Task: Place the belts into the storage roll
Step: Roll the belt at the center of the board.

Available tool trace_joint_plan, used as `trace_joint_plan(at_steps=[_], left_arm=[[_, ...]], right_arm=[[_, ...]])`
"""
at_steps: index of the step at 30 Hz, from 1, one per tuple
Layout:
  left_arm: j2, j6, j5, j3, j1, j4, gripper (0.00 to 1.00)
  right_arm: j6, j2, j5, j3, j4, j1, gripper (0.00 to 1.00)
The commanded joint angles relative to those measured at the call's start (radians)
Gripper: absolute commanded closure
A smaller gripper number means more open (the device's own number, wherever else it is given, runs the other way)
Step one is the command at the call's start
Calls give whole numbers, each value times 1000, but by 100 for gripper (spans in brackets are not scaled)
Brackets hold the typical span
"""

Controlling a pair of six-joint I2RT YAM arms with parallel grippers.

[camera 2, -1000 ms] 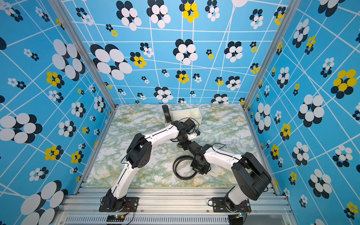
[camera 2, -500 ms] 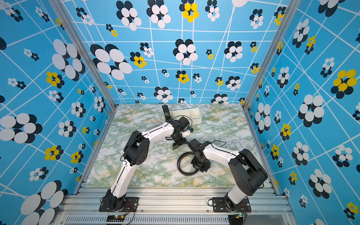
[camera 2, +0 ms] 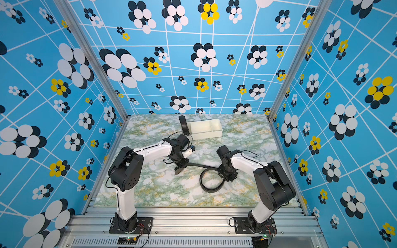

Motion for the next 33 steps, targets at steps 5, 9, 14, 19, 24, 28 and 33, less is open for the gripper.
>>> trace_joint_plan(at_steps=[5, 9, 14, 19, 24, 28, 33], left_arm=[[-136, -61, -121, -147, 153, -43, 95], [-161, -66, -113, -174, 189, -35, 95], [-165, -65, -117, -168, 218, -37, 95], [-173, -52, -120, -184, 256, -41, 95], [-203, -58, -131, -222, 318, -37, 95], [-222, -69, -106, -241, 317, -29, 95], [-235, -84, -105, -280, 247, -15, 95]], right_arm=[[16, 61, 184, -1, -121, -102, 69], [-1, 74, 199, 22, -132, -103, 59], [-13, 83, 219, 39, -154, -103, 59], [-18, 76, 250, 30, -171, -109, 59], [-8, 70, 256, 21, -172, -121, 49], [4, 67, 252, 18, -166, -121, 56], [37, 78, 241, 28, -139, -116, 97]])
